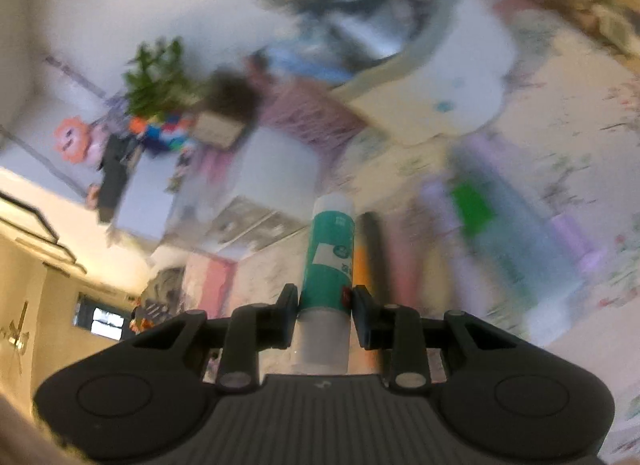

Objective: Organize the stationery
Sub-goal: 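Carry the glue stick with the right gripper and lay it in the box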

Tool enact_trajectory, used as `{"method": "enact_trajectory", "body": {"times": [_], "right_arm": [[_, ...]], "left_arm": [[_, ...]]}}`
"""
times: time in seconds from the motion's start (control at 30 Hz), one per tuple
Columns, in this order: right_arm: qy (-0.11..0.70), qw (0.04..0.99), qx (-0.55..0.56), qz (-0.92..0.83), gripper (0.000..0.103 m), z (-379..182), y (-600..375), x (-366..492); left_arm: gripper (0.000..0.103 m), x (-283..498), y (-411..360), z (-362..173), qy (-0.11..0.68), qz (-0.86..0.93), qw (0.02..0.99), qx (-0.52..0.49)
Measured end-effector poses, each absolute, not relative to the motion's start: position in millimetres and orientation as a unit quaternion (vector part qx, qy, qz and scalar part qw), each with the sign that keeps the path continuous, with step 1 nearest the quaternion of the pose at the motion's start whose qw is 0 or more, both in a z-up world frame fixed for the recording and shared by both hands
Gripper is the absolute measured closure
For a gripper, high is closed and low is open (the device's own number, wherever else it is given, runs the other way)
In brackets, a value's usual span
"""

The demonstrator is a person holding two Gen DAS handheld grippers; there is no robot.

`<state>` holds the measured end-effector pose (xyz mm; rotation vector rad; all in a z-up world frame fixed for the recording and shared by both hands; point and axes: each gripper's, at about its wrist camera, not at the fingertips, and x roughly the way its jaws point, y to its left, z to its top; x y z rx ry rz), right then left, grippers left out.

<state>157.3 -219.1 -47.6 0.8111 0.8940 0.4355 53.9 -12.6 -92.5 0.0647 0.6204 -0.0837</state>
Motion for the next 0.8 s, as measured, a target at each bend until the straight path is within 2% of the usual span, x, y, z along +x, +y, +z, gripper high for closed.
{"method": "enact_trajectory", "body": {"times": [0.2, 0.57, 0.8], "right_arm": [[0.456, 0.808, 0.317, 0.196, 0.103, -35.8, -159.7, 174.2], [0.537, 0.802, 0.183, 0.186, 0.103, -49.8, -103.2, 192.1], [0.521, 0.806, 0.176, 0.22, 0.103, -46.7, -103.5, 178.7]], "left_arm": [[0.031, 53.7, -12.2, -92.9, 0.305, -0.042, 0.951, 0.032], [0.031, 54.0, -10.3, -92.8, 0.306, -0.044, 0.951, 0.029], [0.031, 55.0, -9.9, -93.0, 0.306, -0.046, 0.95, 0.029]]}}
